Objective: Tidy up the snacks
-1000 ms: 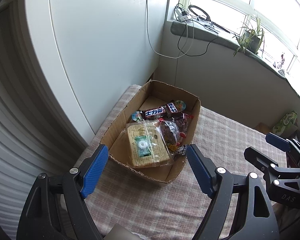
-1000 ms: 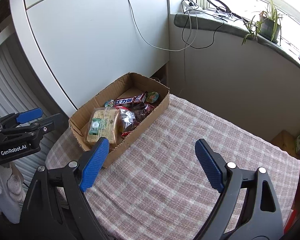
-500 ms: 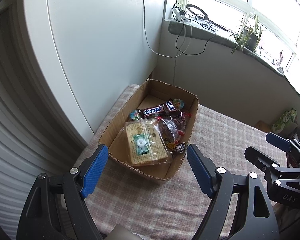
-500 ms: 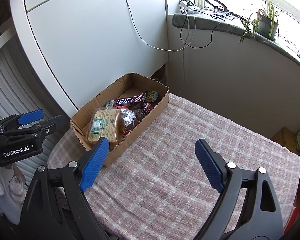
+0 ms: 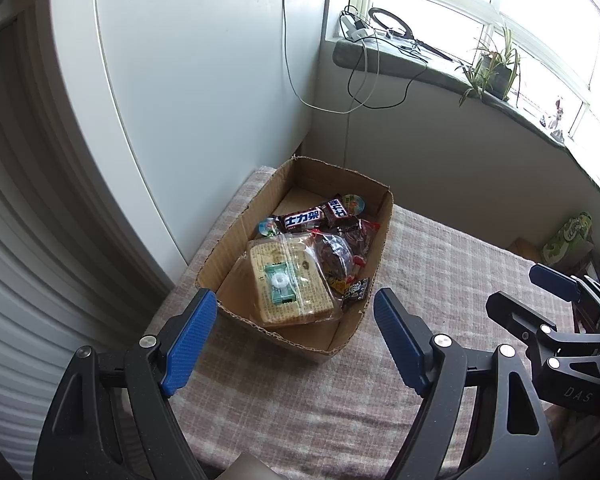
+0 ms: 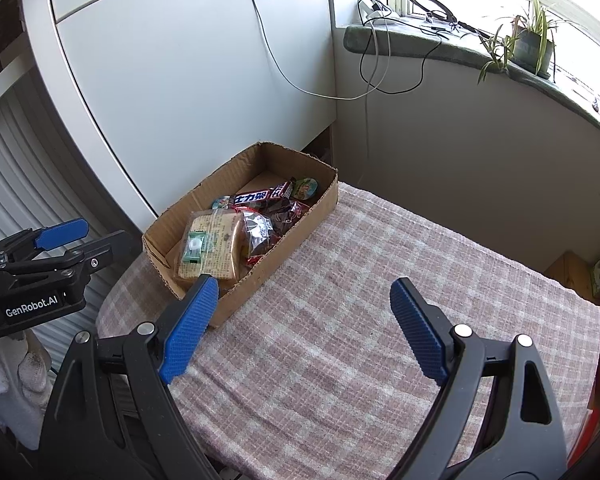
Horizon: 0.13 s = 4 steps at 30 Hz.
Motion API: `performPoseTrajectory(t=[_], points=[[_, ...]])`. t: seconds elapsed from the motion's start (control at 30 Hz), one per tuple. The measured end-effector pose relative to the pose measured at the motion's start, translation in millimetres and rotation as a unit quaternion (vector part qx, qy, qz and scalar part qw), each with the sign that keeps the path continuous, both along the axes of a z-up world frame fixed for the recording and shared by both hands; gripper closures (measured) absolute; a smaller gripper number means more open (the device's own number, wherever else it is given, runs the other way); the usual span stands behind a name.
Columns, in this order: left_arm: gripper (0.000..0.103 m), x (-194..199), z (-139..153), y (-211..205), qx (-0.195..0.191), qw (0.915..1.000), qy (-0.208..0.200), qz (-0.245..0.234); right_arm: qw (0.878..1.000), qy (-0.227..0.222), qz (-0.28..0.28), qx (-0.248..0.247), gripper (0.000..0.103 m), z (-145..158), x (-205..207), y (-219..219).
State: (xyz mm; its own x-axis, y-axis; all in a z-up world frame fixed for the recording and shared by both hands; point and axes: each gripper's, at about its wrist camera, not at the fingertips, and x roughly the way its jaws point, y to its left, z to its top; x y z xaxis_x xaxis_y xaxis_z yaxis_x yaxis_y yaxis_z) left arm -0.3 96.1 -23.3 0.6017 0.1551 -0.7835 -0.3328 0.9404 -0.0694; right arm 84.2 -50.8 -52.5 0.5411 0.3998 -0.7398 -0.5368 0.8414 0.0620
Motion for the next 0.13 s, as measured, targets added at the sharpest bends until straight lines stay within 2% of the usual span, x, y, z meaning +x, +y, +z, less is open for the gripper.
performPoseTrajectory(t=[0.13], points=[[0.022, -0.9, -1.0, 0.5, -0.002, 1.0000, 0.001, 0.002, 1.000, 0.002, -0.003, -0.001, 0.013, -1.0, -0.2, -1.5]])
